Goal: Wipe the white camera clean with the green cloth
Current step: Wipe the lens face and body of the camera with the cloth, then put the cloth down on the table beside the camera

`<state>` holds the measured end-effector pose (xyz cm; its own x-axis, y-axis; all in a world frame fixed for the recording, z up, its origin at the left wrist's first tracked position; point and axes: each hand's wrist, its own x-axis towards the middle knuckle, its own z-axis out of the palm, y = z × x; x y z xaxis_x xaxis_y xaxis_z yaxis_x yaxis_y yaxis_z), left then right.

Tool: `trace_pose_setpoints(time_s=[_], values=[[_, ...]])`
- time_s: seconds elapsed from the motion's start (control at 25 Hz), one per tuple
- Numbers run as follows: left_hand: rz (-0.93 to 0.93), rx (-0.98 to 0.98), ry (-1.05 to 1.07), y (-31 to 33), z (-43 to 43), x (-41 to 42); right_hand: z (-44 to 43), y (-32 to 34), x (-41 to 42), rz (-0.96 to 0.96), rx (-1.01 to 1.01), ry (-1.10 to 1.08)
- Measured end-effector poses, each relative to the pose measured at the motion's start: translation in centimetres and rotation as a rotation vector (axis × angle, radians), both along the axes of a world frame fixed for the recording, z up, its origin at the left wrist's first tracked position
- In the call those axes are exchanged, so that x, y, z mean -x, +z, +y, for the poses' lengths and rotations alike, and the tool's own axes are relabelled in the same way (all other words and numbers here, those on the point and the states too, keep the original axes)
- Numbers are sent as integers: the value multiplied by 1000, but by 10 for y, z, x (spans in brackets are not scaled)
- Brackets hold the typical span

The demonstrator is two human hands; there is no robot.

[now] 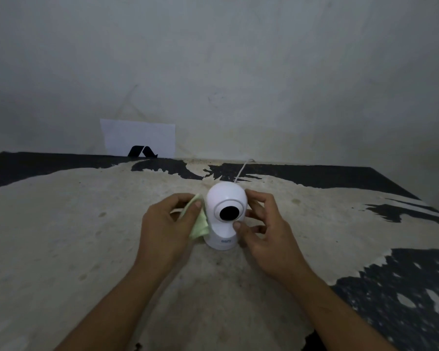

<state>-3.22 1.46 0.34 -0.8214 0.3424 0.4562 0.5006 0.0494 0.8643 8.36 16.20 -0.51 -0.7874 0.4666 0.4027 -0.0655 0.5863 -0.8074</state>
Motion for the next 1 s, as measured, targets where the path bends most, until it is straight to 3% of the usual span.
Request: trace_pose_setpoints(time_s=[0.24, 0.4, 0.48, 0.64, 0.84, 1.0], values=[[-130, -229, -51, 20, -8, -19, -4, 5, -3, 17, -54, 2], [-116, -284, -146, 32, -19, -35, -20, 18, -16, 207, -117, -200], [-101, -310, -220, 36, -20, -44, -28, 29, -27, 257, 35, -121], [-42, -242, -349, 35, -13, -65, -29, 33, -52, 149, 343, 118], [98, -109, -265, 20, -4, -74, 2, 27, -75, 154, 592, 14], [182, 2, -35, 5, -5, -58, 41, 23, -80, 47, 533, -190]])
